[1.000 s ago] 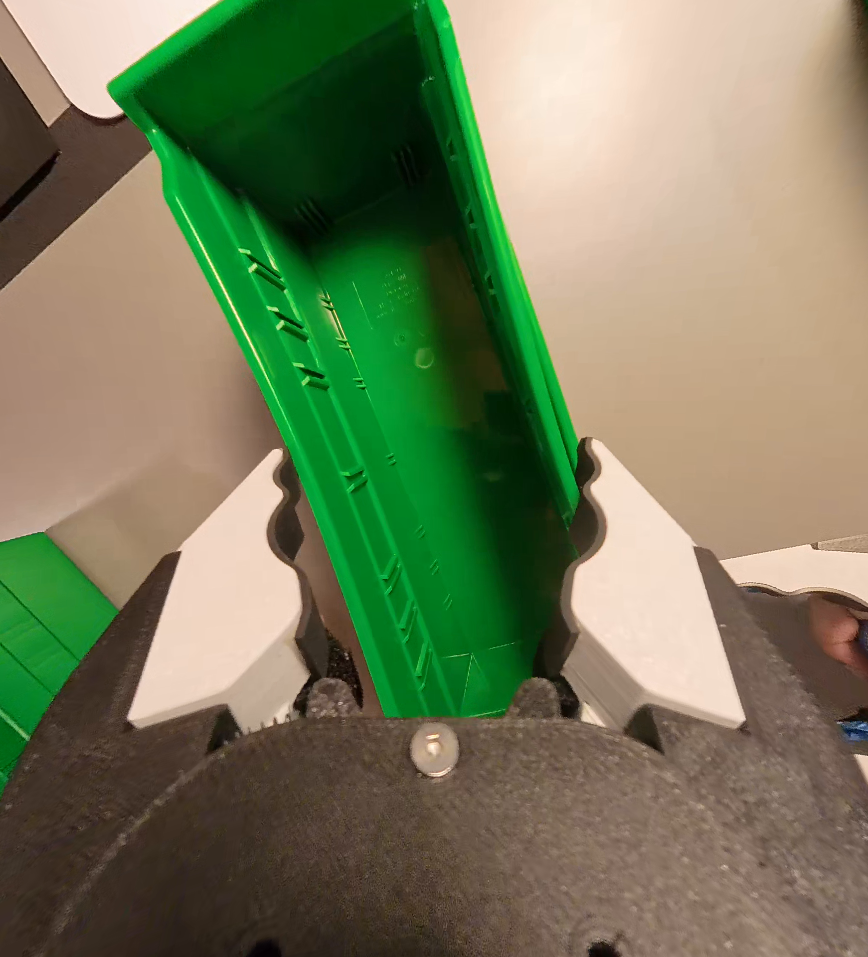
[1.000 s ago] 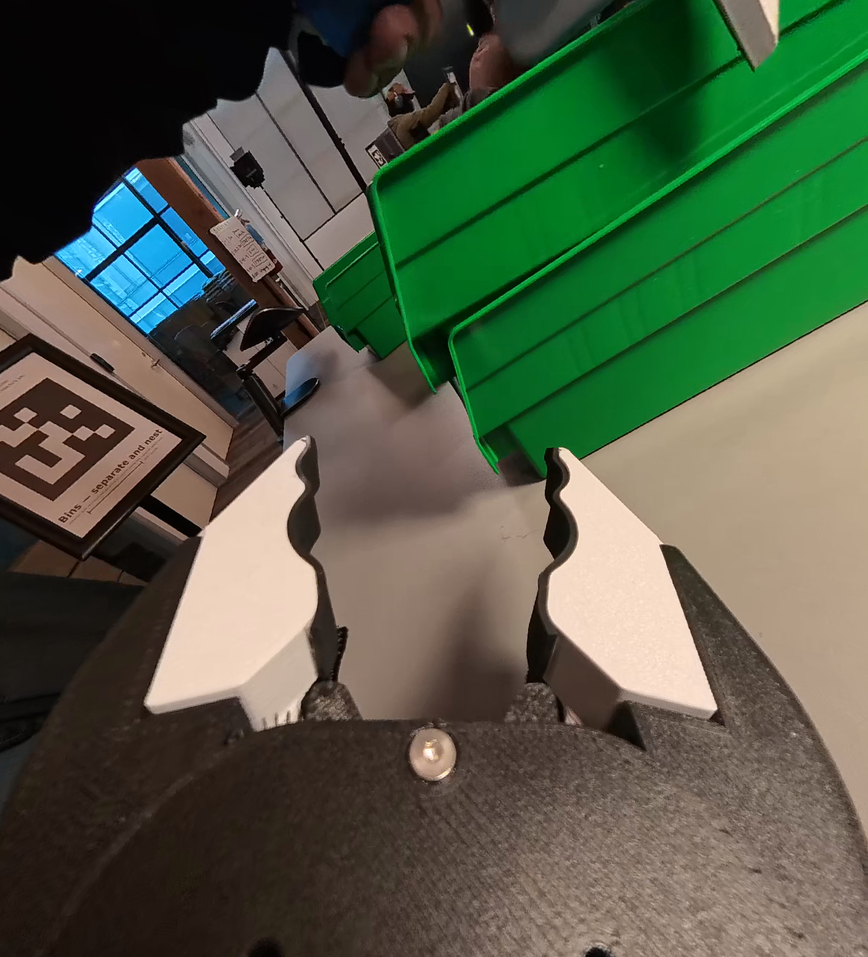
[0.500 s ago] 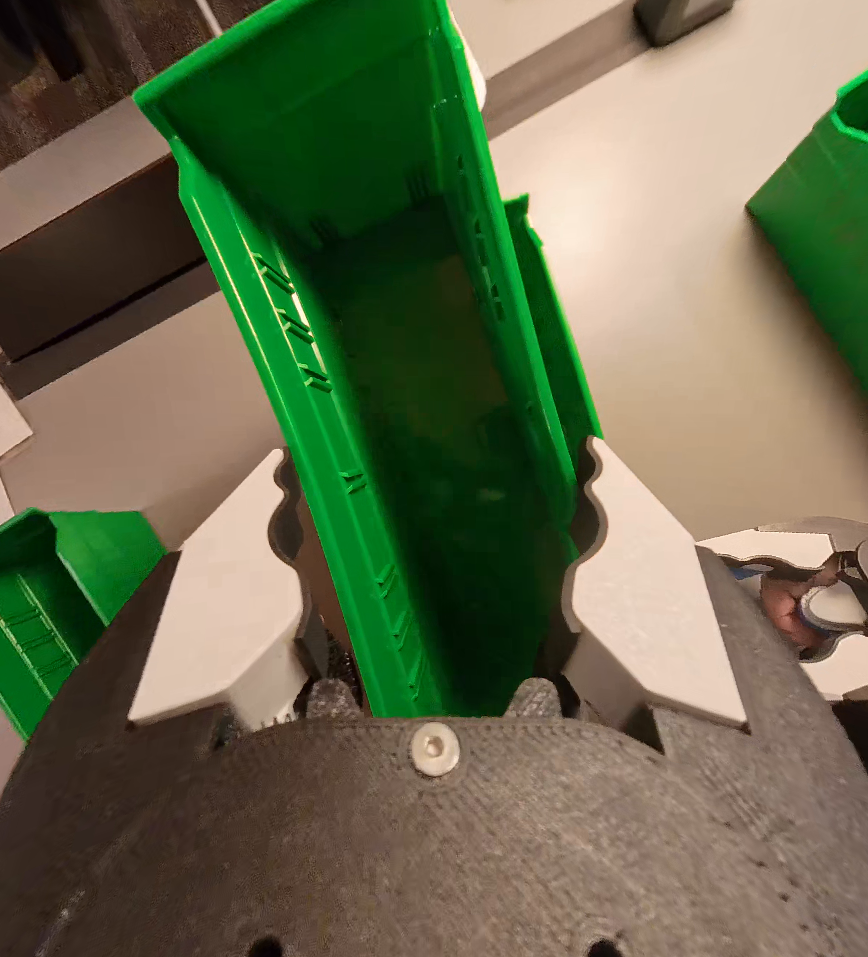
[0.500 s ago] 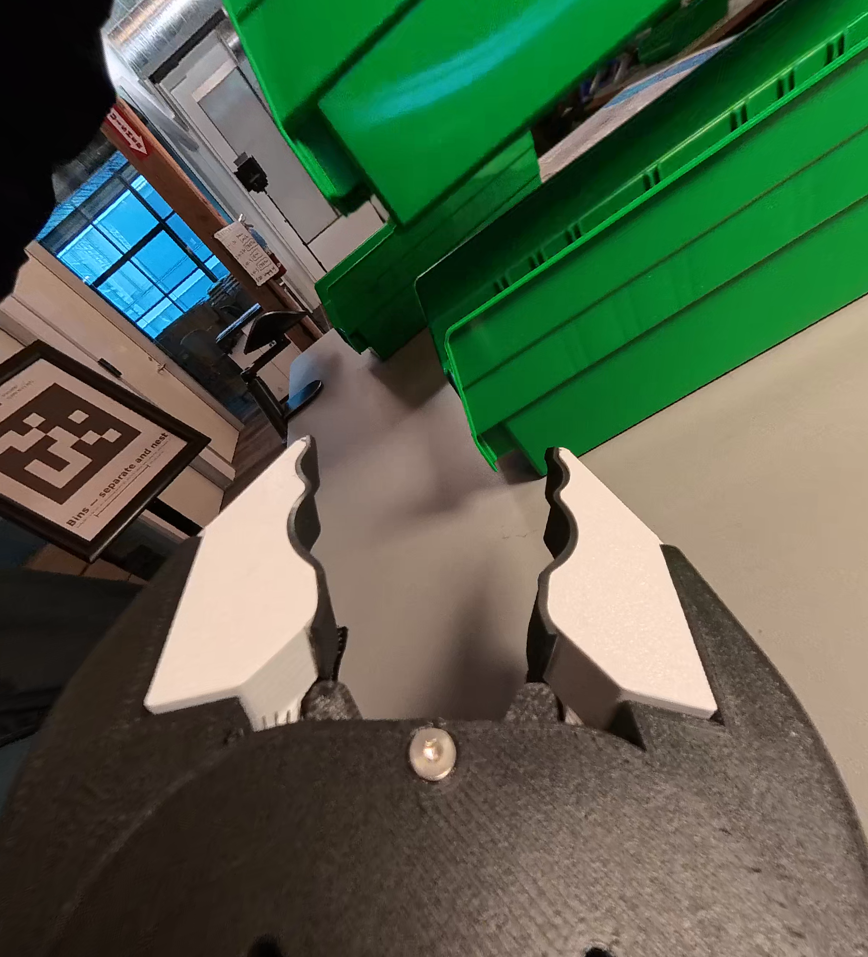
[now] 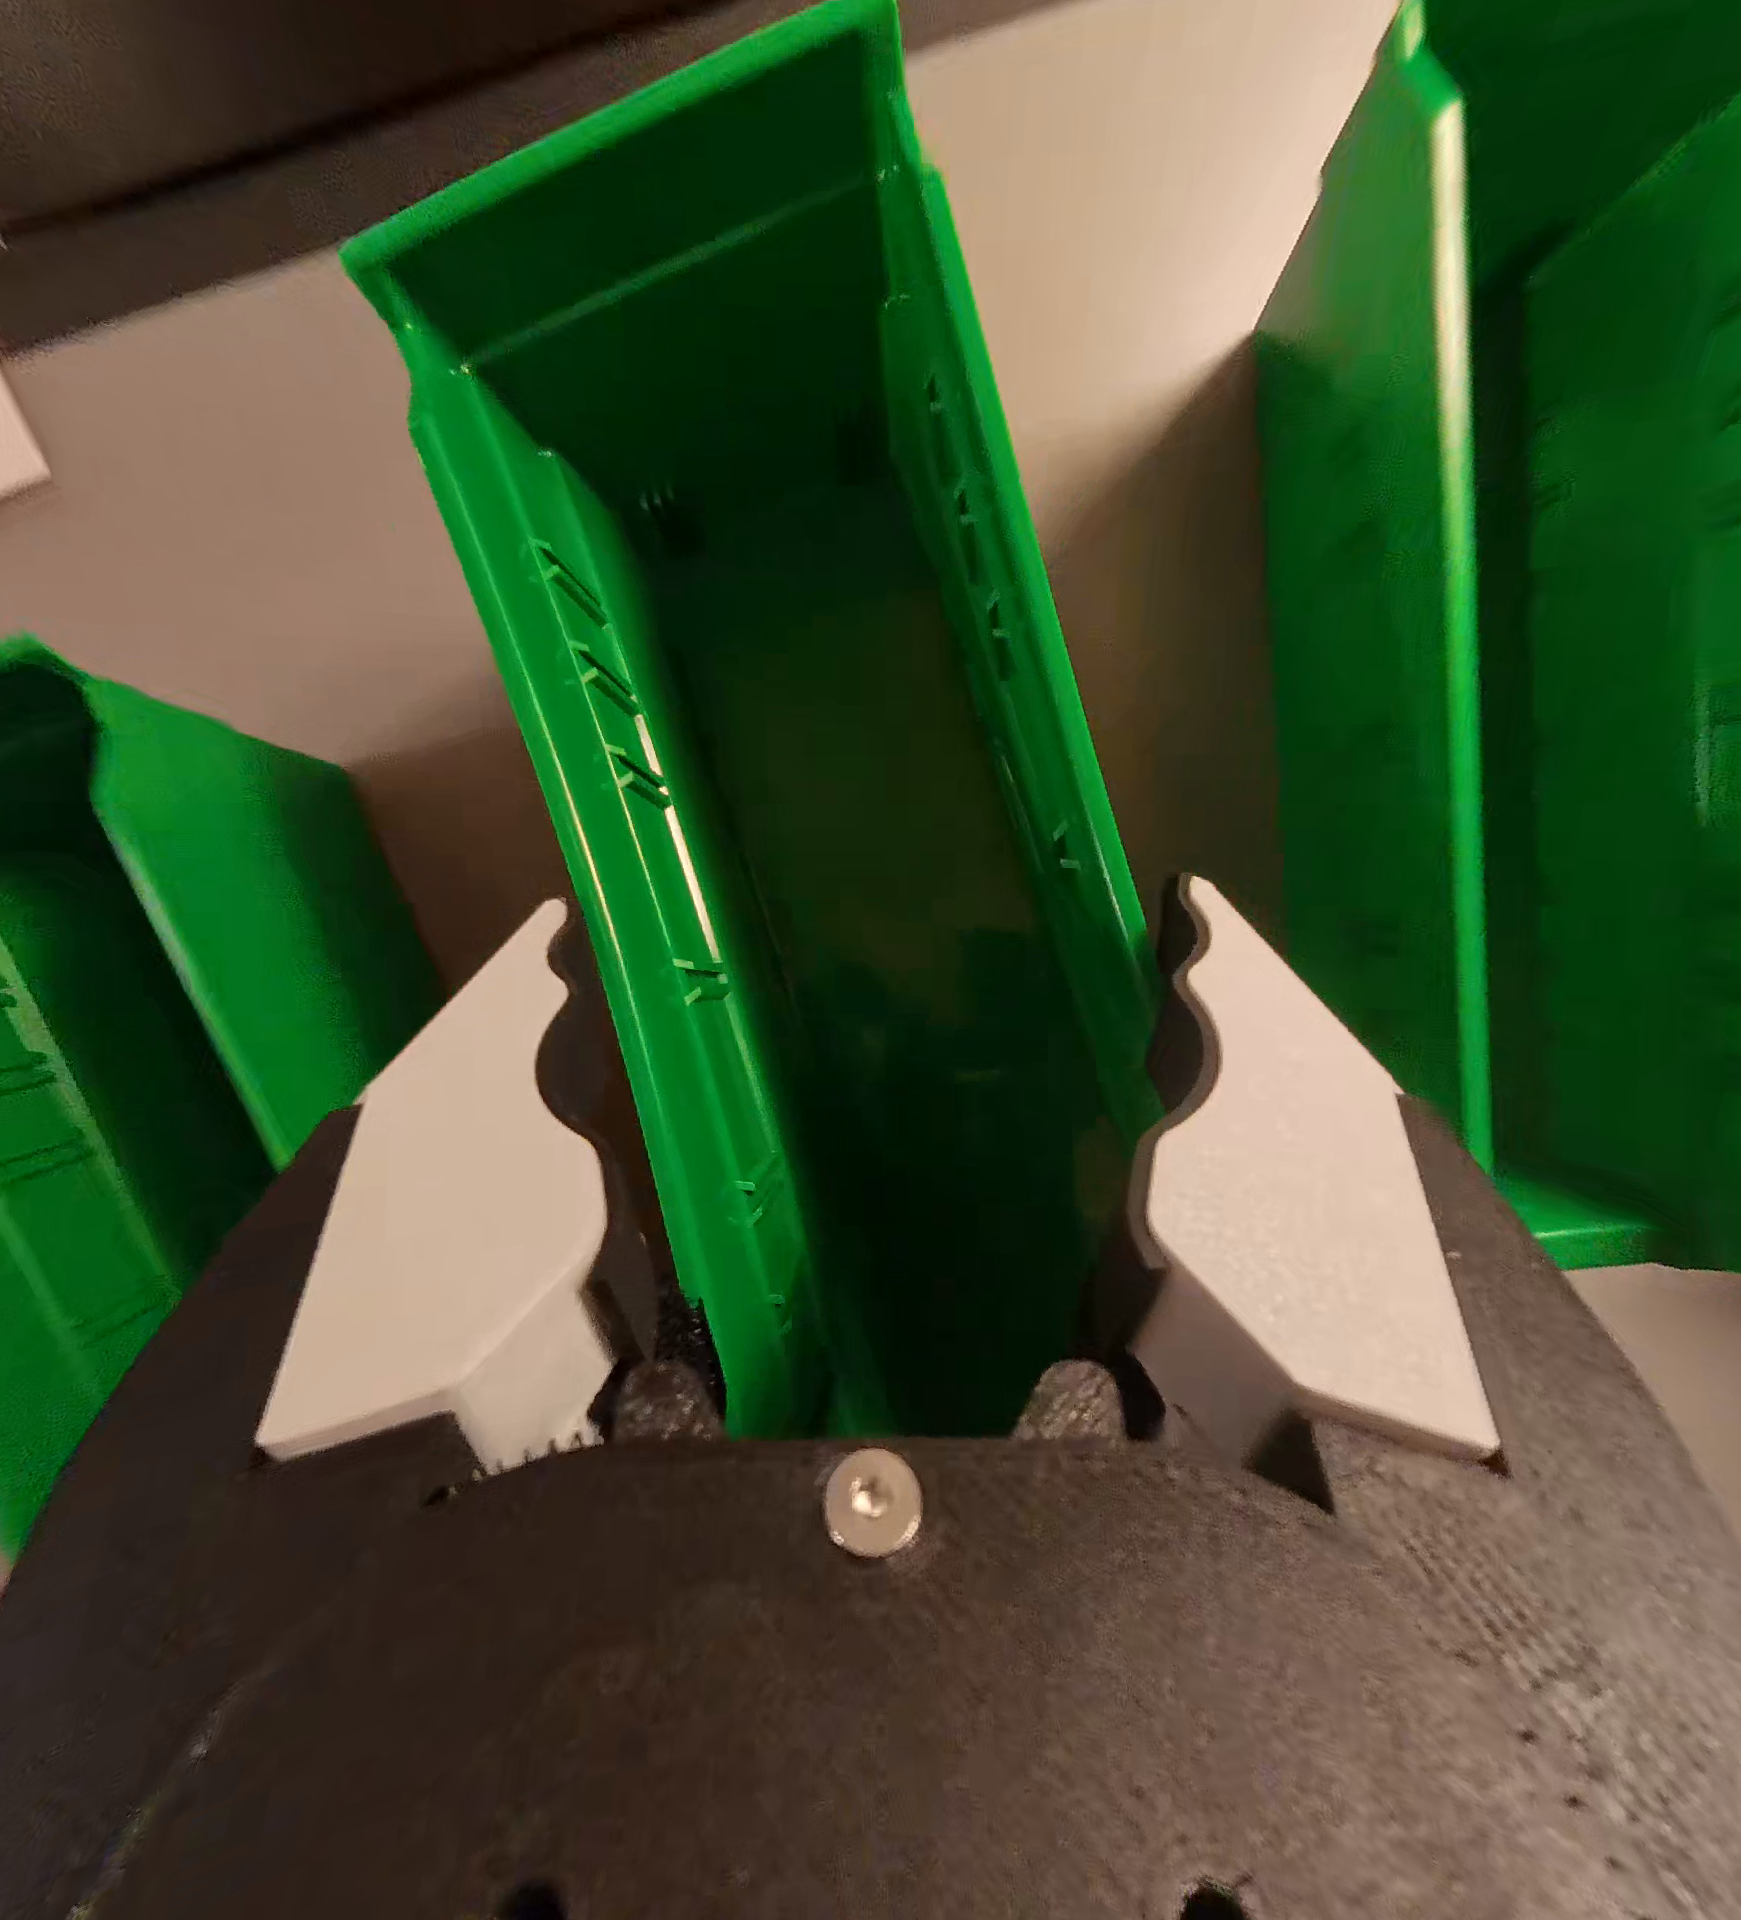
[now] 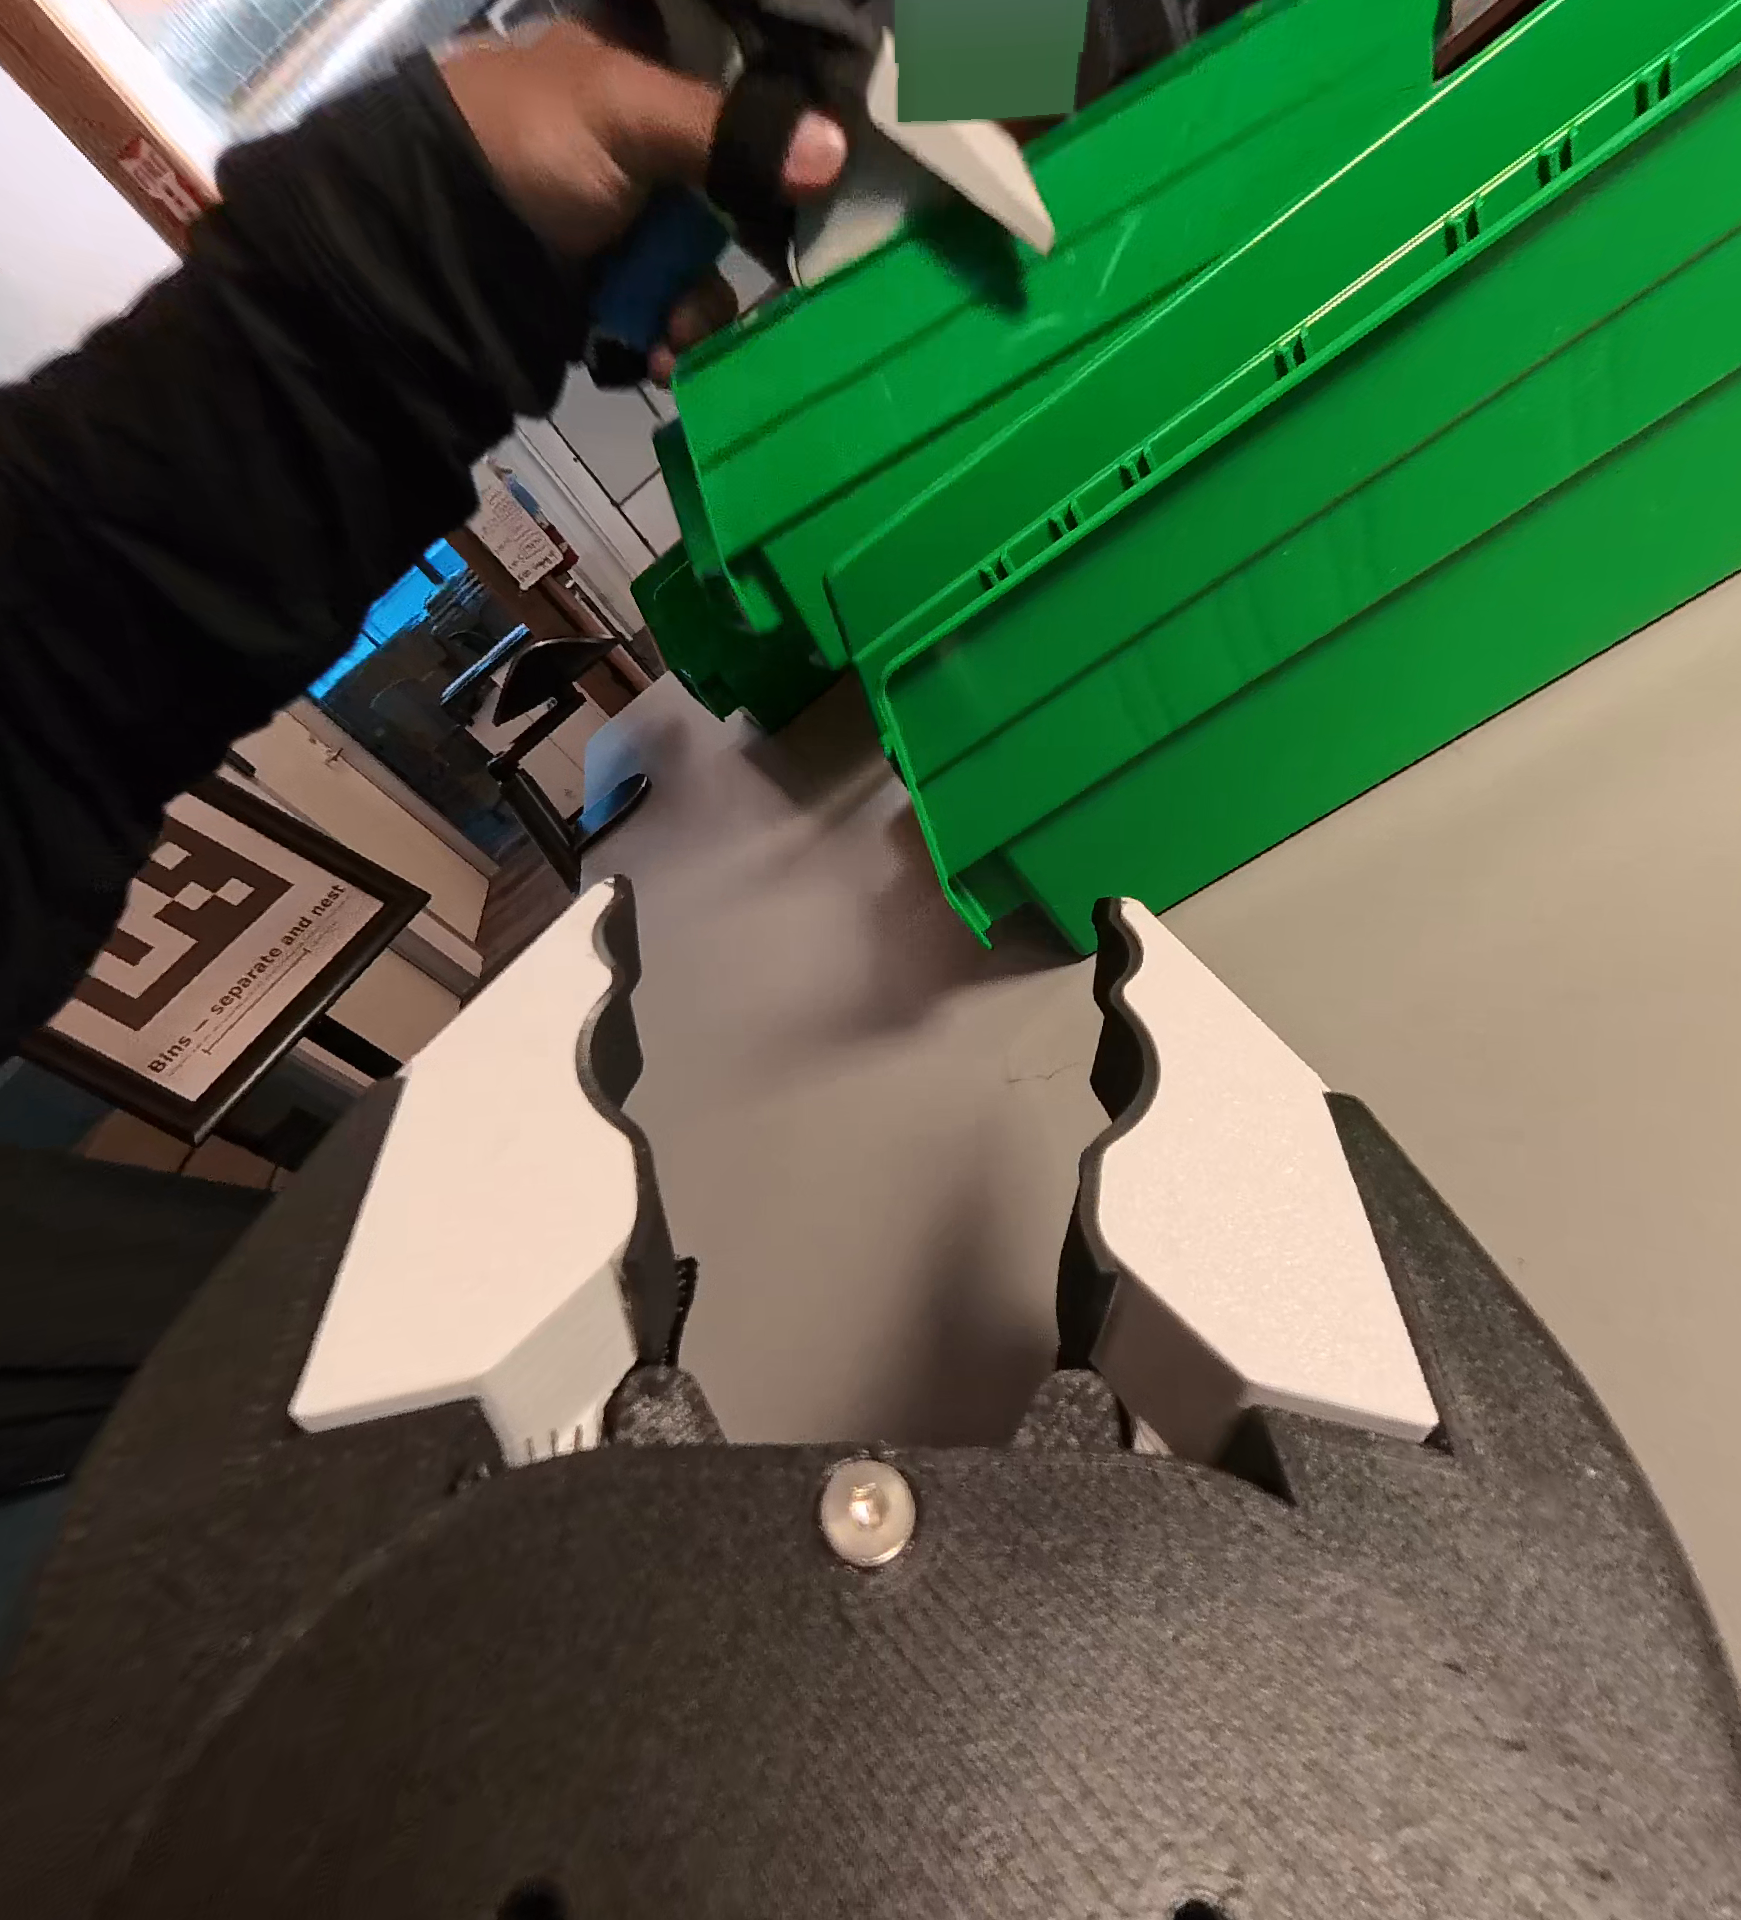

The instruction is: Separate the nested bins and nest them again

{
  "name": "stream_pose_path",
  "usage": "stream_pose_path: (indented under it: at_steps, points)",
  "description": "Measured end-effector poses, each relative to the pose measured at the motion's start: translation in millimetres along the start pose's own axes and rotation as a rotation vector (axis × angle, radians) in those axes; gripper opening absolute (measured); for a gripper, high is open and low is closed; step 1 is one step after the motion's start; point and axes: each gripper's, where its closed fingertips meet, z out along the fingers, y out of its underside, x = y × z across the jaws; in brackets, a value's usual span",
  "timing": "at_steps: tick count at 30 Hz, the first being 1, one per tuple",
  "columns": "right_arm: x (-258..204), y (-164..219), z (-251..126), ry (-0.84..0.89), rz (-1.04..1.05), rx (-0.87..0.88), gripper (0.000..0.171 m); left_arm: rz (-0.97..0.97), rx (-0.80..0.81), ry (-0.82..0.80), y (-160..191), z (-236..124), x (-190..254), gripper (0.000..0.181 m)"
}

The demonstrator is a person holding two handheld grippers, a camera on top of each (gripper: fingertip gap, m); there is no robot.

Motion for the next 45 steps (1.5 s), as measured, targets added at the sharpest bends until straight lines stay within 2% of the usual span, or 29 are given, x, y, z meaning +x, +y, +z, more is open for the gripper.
stream_pose_path:
  at_steps: [3,7,10,14,18,20,24,28,37,45]
  points:
    - [2,-1,-1,0.007,0.012,0.006,0.088,0.001,-0.015,0.007,21,23,0,0.113]
    - [9,-1,1,0.041,0.029,0.004,0.088,-0.015,0.064,0.030,24,24,8,0.117]
    - [16,-2,5,0.086,0.046,-0.001,0.091,-0.047,0.183,0.108,16,6,18,0.116]
    - [24,-2,18,0.181,0.022,-0.020,0.108,-0.092,0.398,0.188,7,-35,22,0.115]
    - [27,1,44,0.287,-0.047,-0.057,0.111,-0.127,0.513,0.312,23,-51,38,0.112]
    - [35,3,52,0.378,-0.068,-0.082,0.103,-0.121,0.515,0.376,38,-48,48,0.110]
    - [44,-1,52,0.445,-0.047,-0.060,0.047,-0.106,0.472,0.476,67,-39,59,0.106]
    - [55,-9,36,0.532,-0.067,-0.006,0.028,-0.074,0.504,0.522,80,-46,60,0.104]
    - [72,-12,-20,0.731,-0.096,0.056,0.005,-0.042,0.631,0.511,94,-64,62,0.105]
    - [74,-7,-60,0.886,-0.115,0.085,0.002,-0.074,0.728,0.448,114,-76,51,0.104]
